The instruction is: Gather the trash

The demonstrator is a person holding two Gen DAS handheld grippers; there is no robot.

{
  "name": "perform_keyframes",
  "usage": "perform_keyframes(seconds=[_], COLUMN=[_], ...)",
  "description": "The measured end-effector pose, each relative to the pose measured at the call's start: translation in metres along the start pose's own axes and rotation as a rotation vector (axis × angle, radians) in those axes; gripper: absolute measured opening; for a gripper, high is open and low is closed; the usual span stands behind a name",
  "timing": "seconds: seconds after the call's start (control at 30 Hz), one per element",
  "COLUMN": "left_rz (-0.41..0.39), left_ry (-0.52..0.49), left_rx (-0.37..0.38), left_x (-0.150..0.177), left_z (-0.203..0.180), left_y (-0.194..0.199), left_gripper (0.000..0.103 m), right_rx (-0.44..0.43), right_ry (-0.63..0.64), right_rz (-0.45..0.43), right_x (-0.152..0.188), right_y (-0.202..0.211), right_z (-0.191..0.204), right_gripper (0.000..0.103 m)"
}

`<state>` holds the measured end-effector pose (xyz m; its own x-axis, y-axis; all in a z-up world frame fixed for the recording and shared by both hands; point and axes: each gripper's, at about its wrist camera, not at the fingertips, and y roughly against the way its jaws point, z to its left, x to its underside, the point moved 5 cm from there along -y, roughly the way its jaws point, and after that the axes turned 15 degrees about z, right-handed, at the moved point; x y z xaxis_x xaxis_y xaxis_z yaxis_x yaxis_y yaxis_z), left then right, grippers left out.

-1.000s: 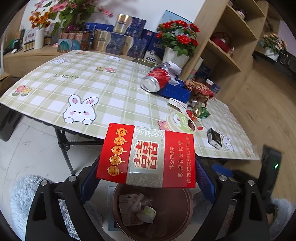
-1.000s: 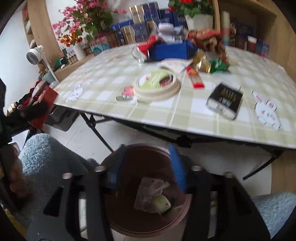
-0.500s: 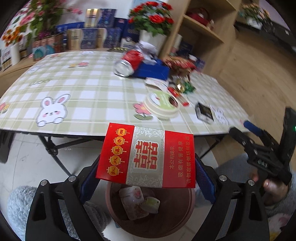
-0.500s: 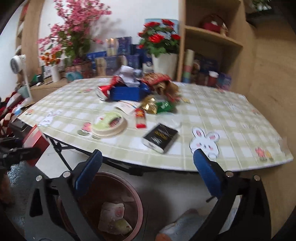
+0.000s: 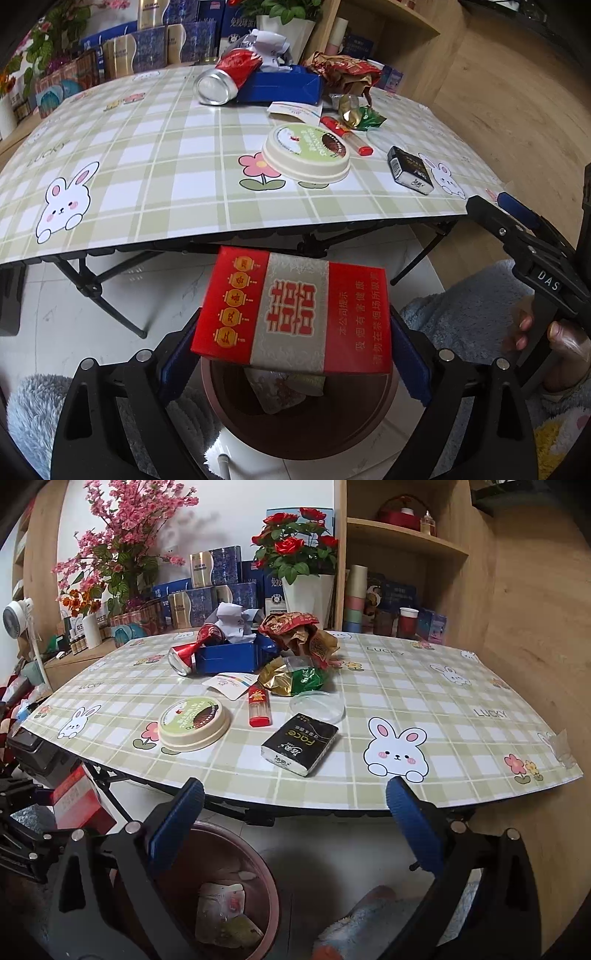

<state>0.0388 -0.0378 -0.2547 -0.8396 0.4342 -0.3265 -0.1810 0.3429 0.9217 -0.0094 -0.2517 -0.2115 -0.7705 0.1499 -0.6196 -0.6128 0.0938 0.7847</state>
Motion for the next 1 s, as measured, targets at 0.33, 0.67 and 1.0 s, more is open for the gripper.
perform_keyframes(seconds=[0.33, 0.67, 1.0], left_rz=[-0.044, -0.183, -0.211], left_ry=[0.024, 0.156, 0.199], left_rx=[-0.014, -0.057, -0.078], left_x=[-0.001, -0.003, -0.003], left_z=[0.004, 0.031, 0.04], left_y=[0.009, 0.037, 0.042], left_gripper=[0.093, 0.094, 0.094], right_rx=[-0.025, -0.045, -0.043], right_ry=[-0.004, -0.007, 0.004], right_rz=[0.017, 0.036, 0.045], right_x=[0.001, 0.001, 0.002], right_y=[-0.005, -0.009, -0.012], right_z=[0.002, 0.003, 0.006], right_gripper=[0.097, 0.097, 0.097])
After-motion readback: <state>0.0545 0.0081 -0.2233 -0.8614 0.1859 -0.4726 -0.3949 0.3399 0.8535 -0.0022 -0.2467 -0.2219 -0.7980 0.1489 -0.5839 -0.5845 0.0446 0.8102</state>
